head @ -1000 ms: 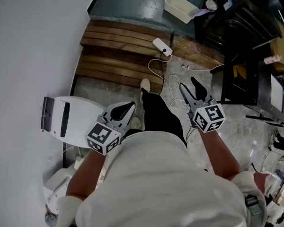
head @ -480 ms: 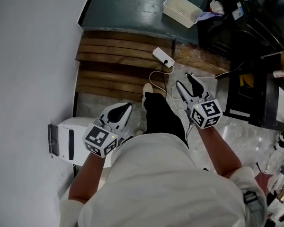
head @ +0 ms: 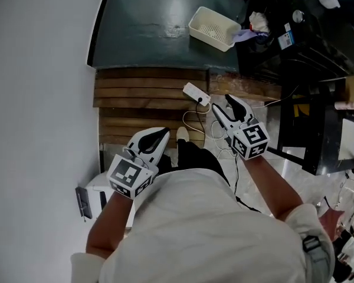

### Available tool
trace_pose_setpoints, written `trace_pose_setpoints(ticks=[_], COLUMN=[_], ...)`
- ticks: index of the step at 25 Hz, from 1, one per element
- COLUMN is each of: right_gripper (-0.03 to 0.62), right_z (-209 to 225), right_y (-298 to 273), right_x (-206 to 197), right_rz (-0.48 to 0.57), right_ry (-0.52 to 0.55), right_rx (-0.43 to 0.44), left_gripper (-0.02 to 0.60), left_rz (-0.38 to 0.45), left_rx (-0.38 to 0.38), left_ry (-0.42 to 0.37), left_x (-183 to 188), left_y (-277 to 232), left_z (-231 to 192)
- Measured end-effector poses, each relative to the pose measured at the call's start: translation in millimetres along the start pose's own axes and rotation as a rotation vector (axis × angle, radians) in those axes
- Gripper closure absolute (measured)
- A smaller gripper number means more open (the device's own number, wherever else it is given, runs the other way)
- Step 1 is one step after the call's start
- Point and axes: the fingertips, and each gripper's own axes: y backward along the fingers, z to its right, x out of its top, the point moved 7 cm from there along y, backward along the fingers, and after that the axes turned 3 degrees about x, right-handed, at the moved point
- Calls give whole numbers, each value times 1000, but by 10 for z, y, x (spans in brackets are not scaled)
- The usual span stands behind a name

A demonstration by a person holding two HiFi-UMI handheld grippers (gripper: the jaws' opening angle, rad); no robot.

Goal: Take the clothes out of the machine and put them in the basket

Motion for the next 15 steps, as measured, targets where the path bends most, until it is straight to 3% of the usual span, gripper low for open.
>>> trace_pose_setpoints(ticks=[7,15], right_gripper=[373,373], right_z=[327,837], right_y=[-215,-779], right_x=[374,632], right_rz=[20,-12], right_ry=[-29,-76], right_rx=[-62,-186], left_gripper=[583,583], left_rz=[-3,-33], left_rx=[-48,-145], left_ry=[-15,-31], left_x=[489,921], left_y=[-236,-764], left_z=[-289,-1167])
